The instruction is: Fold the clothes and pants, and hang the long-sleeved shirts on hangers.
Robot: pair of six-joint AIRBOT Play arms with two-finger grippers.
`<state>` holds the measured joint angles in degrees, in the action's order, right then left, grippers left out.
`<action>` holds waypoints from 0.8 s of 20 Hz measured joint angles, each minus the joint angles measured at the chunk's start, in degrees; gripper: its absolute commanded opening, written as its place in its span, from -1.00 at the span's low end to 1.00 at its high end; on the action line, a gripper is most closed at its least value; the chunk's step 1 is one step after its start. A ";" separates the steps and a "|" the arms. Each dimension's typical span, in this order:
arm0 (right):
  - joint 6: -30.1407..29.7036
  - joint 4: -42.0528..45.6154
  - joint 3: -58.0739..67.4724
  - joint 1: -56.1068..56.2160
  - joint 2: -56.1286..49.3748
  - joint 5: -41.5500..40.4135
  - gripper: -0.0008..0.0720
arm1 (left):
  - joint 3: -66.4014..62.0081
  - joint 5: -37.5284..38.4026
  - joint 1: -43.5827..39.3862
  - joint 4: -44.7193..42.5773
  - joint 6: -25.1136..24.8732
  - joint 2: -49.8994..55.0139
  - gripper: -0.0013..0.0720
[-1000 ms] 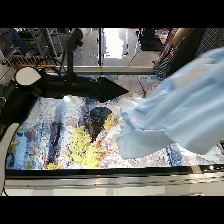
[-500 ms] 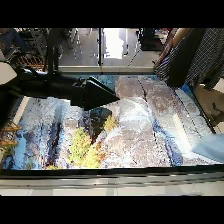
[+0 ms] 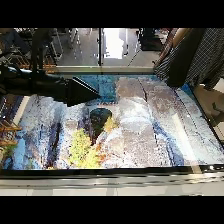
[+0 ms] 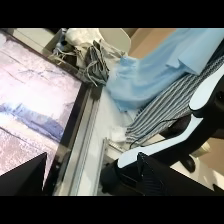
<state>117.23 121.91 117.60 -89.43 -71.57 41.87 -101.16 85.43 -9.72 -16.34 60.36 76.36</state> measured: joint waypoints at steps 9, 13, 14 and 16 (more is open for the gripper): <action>-5.29 -18.38 -0.39 -4.11 2.93 -2.64 0.94 | 0.00 -0.13 0.79 4.13 2.34 0.00 0.62; -5.75 -36.35 -0.37 -3.82 9.03 -2.71 0.94 | 0.00 3.26 0.83 -0.90 2.32 -0.07 0.62; -6.01 -42.45 -0.35 -2.99 10.21 -1.70 0.93 | 0.00 3.89 0.87 -5.53 2.75 -0.17 0.62; -9.60 -56.52 -0.44 1.18 11.50 3.93 0.55 | 0.00 4.20 0.90 -20.02 6.29 -0.61 0.62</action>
<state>107.63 65.39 117.16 -88.25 -60.07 45.80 -101.16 89.62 -8.82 -36.36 66.65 75.75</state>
